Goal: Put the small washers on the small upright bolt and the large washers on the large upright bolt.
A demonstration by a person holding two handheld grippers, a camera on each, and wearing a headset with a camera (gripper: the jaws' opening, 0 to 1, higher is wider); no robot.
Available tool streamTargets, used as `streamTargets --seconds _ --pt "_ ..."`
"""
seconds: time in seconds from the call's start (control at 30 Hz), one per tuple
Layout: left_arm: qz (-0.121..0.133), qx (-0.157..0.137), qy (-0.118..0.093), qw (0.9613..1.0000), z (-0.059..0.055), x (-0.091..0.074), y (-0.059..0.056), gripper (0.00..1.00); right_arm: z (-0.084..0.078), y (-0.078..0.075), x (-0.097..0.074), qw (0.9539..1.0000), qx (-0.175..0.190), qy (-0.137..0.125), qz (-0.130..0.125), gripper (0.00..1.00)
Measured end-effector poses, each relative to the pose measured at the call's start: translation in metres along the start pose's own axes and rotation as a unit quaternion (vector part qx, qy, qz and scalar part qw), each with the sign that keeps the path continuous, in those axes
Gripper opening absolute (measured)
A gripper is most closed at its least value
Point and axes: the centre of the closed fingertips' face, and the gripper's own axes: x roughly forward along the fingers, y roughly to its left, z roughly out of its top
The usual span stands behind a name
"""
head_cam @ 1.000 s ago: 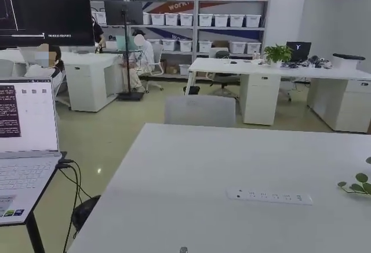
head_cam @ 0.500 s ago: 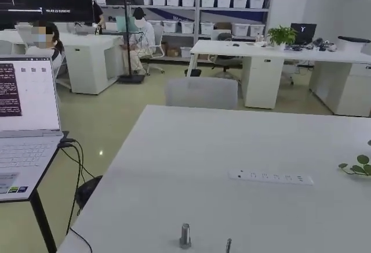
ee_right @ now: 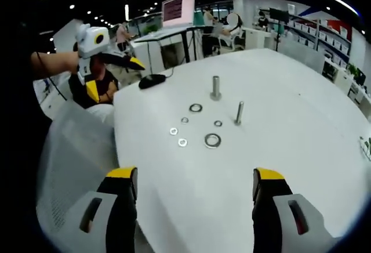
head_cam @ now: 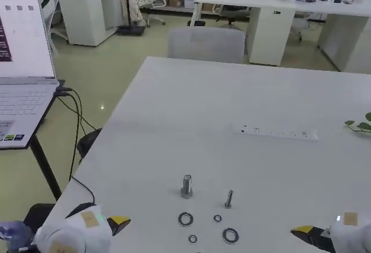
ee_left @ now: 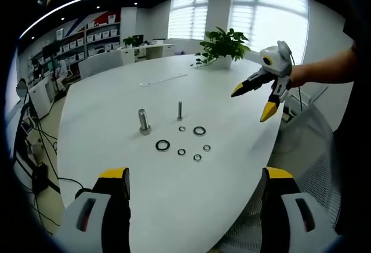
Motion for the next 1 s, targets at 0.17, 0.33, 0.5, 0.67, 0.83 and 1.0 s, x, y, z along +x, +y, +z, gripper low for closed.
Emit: streamTargets --seconds 0.17,0.33,0.5,0.67,0.83,1.0 --pt "-0.005 0.014 0.014 0.9998 -0.005 0.008 0.001 0.94 0.007 -0.01 0.011 0.9997 -0.014 0.017 0.01 0.77" --pt "-0.008 0.003 0.009 0.9999 -0.007 0.012 0.003 0.92 0.011 -0.018 0.021 0.9988 -0.033 0.032 0.018 0.73" --pt "-0.011 0.02 0.018 0.9996 -0.012 0.015 0.0 0.92 0.013 -0.025 0.032 0.9972 -0.055 0.046 0.019 0.73" --pt "-0.01 0.015 0.015 0.9997 -0.013 0.016 0.0 0.92 0.019 -0.026 0.042 0.9953 -0.072 0.058 0.029 0.7" --pt "-0.011 0.019 0.016 0.9996 -0.013 0.013 0.0 0.91 0.023 -0.029 0.051 0.9913 -0.099 0.08 0.034 0.67" --pt "-0.012 0.022 0.019 0.9995 -0.017 0.011 0.0 0.9 0.025 -0.032 0.06 0.988 -0.112 0.099 0.041 0.63"
